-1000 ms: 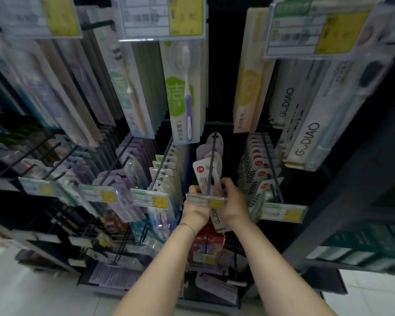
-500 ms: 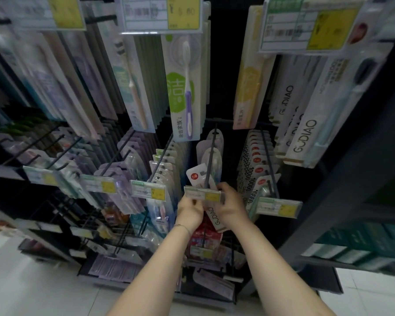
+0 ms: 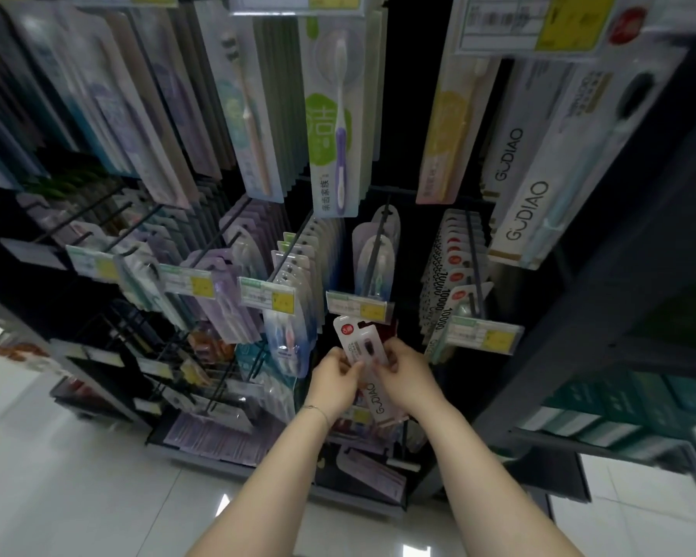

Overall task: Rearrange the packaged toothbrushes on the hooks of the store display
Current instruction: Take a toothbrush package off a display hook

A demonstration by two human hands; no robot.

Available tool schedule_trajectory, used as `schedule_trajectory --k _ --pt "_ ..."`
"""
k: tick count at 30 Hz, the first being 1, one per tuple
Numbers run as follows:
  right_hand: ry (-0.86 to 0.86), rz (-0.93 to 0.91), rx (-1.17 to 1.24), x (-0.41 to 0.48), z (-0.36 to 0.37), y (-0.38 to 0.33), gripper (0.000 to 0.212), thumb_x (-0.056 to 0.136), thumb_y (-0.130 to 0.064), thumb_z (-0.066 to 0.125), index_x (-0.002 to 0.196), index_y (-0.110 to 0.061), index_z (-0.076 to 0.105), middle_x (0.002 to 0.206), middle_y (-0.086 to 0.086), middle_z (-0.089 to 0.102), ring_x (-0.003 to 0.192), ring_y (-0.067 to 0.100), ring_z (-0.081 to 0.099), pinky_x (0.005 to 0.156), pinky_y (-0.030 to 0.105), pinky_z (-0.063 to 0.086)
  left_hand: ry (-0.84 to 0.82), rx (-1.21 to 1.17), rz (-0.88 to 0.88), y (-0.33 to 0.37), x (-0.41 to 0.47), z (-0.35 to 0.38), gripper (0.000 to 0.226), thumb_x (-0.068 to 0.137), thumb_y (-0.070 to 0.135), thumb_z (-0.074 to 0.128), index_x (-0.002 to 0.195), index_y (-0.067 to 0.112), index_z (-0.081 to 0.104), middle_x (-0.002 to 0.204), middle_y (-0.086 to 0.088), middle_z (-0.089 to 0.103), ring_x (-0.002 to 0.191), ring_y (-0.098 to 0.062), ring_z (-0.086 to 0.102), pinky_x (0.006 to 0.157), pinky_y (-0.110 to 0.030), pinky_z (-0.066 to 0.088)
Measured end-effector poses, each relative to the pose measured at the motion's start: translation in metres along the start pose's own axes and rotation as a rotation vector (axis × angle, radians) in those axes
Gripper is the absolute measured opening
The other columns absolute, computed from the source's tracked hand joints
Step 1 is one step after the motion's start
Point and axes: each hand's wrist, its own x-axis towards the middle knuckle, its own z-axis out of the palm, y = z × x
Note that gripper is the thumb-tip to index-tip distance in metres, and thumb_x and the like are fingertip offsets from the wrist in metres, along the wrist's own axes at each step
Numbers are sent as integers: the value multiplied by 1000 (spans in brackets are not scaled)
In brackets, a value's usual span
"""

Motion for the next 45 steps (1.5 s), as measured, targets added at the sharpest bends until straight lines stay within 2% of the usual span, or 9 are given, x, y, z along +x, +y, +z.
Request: schedule_trajectory --k 2,6,10,15,20,27,34,41,45 --pt "-13 3 -28 -5 2 -1 7 96 -21 55 101 -23 60 94 -4 65 82 5 59 63 19 44 -25 -21 8 -5 -3 -2 11 95 23 64 93 28 55 96 -5 71 86 -18 69 74 -32 59" --pt "-43 -23 -27 -14 4 -11 12 95 -17 58 96 -29 58 93 -10 64 83 3 59 63 14 40 -65 -147 12 -16 -9 -12 14 88 24 71 98 26 62 98 -3 74 89 -19 72 82 -46 61" --pt "-30 -52 -29 -23 13 -21 13 91 -17 62 89 -29 60 82 -12 63 71 2 55 60 16 40 -78 -313 10 -22 -20 -30 21 90 7 70 107 18 66 102 -7 75 98 -21 72 85 -35 60" --pt "-1 -80 -25 -31 39 -36 8 87 -23 68 86 -29 63 78 -7 66 61 -1 54 60 21 47 -101 -375 46 -33 -33 -65 21 90 5 69 108 16 71 104 -5 76 103 -20 71 87 -36 58" --pt "-5 -86 -22 -35 68 -60 10 89 -23 66 96 -30 67 85 -11 68 72 1 59 67 23 51 -72 -357 113 -40 -44 -103 22 95 2 61 106 19 71 103 0 76 101 -14 71 80 -26 57" --pt "127 -81 22 -35 90 -89 9 93 -17 63 96 -26 65 90 -11 65 81 3 60 67 13 42 -12 -209 155 -53 -46 -150 24 96 11 62 106 31 71 102 9 76 95 -10 71 85 -39 60" --pt "336 -2 84 -12 90 -84 22 99 -14 52 118 -15 63 112 3 64 103 18 59 90 29 47 6 -149 164 -59 -41 -172 26 98 17 61 118 31 69 104 16 74 95 -2 70 88 -35 59" --pt "312 56 88 41 81 -79 23 102 -20 47 121 -21 60 118 8 63 104 23 59 86 29 47 20 -84 176 -56 -25 -180 27 98 17 61 107 42 67 103 11 74 91 -5 70 84 -35 61" --pt "298 76 28 73 78 -82 26 102 -25 45 126 -23 56 122 8 62 106 28 59 90 36 48 39 -28 175 -51 -13 -185 17 98 19 62 108 30 69 100 10 74 87 -4 69 82 -35 60"
